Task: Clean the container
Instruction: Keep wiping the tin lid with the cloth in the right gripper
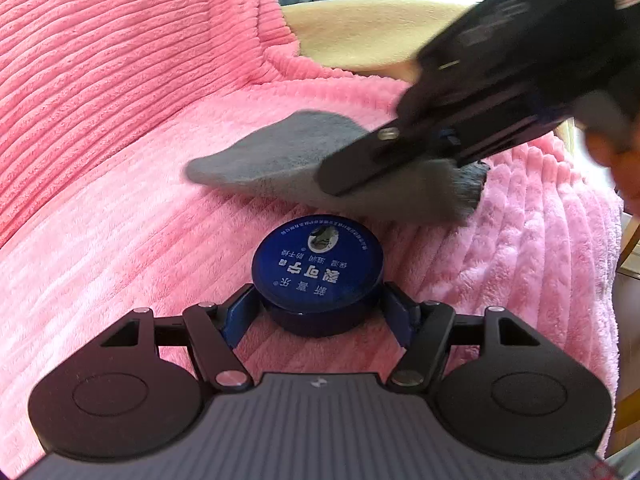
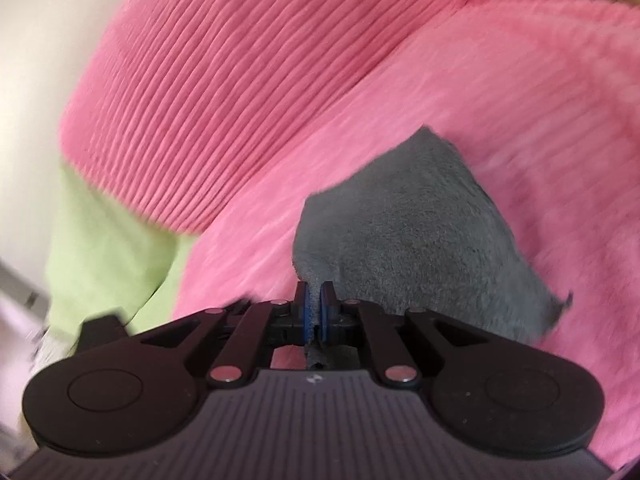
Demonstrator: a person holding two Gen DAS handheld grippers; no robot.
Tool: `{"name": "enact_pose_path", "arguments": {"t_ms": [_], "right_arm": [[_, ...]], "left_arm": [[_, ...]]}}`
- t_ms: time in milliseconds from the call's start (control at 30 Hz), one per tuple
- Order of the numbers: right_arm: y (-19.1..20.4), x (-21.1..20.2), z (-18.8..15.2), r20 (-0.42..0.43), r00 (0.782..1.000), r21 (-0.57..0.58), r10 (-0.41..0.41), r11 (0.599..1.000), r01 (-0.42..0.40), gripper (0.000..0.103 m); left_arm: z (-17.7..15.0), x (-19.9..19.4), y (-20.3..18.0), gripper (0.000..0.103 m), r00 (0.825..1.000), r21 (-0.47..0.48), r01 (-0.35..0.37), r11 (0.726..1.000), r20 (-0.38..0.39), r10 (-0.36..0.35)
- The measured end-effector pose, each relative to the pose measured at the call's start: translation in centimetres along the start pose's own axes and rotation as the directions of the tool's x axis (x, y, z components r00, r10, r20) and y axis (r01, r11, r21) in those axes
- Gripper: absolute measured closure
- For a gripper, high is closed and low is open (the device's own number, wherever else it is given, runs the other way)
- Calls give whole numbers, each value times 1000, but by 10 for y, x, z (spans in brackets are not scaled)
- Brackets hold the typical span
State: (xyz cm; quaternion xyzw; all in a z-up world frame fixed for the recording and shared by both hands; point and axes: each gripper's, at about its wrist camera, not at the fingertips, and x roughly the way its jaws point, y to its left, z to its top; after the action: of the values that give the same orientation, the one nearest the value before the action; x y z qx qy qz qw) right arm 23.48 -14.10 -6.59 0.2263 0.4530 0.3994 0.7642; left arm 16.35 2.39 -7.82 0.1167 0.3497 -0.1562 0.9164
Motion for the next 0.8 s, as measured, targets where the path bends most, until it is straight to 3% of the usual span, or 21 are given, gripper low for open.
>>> {"name": "enact_pose_path", "arguments": {"t_ms": [133,200,433,533,800], "right_arm": [[2,20,-4,-116,993,-22,-19,1000,16,98],[1,28,-4,-130,991,-19,-22,1000,19,100],[16,44,-4,-81,994,-107,-79,992,70,103],[17,45,-5,-38,996,-120,-85,990,80,103],[4,26,-1,12,997,-53,-80,995,81,103]], "left_arm": [[2,0,-3,36,1000,13,-3,1000,7,3],[3,1,-5,36,1000,23,-6,1000,9,6],[7,2,-15,36,999,53,-32,998,16,31],[-4,-5,4,36,1000,90,1,996,29,-4],[-9,-10,6,36,999,98,3,995,33,-6]]}}
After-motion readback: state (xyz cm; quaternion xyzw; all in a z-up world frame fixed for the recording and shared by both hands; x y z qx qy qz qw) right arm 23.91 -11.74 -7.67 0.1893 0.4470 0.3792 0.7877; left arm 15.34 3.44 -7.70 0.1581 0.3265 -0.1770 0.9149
